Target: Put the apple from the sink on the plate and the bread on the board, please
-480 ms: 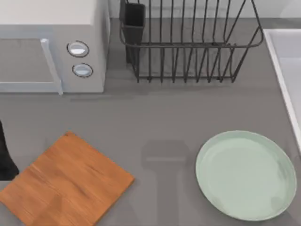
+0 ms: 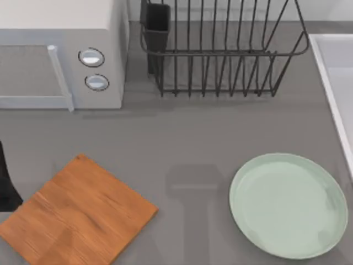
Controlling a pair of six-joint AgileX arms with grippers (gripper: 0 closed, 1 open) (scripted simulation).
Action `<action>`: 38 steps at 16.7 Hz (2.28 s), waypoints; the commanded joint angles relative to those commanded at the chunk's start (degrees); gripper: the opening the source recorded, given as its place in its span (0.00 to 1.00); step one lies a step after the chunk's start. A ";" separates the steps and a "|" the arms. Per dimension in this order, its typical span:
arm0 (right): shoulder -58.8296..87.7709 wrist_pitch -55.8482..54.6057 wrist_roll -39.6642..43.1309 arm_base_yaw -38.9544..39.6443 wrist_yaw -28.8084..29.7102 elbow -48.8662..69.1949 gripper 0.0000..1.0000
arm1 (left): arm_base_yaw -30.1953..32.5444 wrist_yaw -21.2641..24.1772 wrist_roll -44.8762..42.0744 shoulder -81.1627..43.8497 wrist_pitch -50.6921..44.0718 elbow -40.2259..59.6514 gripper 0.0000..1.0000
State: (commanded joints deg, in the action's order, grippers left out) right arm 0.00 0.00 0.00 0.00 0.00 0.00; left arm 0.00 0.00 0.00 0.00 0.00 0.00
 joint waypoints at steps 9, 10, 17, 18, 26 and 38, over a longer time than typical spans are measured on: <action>0.00 0.00 0.00 0.00 0.00 0.00 1.00 | 0.00 0.00 0.00 0.00 0.00 0.00 1.00; 0.00 0.00 0.00 0.00 0.00 0.00 1.00 | 0.00 0.00 0.00 0.00 0.00 0.00 1.00; 0.55 0.28 0.05 -0.06 0.00 0.45 1.00 | 0.00 0.00 0.00 0.00 0.00 0.00 1.00; 1.67 0.85 0.17 -0.18 0.00 1.38 1.00 | 0.00 0.00 0.00 0.00 0.00 0.00 1.00; 28.49 14.55 2.81 -3.06 0.05 23.39 1.00 | 0.00 0.00 0.00 0.00 0.00 0.00 1.00; 95.06 48.42 9.35 -10.22 0.15 77.77 1.00 | 0.00 0.00 0.00 0.00 0.00 0.00 1.00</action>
State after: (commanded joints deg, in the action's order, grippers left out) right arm 95.06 48.42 9.35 -10.22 0.15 77.77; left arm 0.00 0.00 0.00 0.00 0.00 0.00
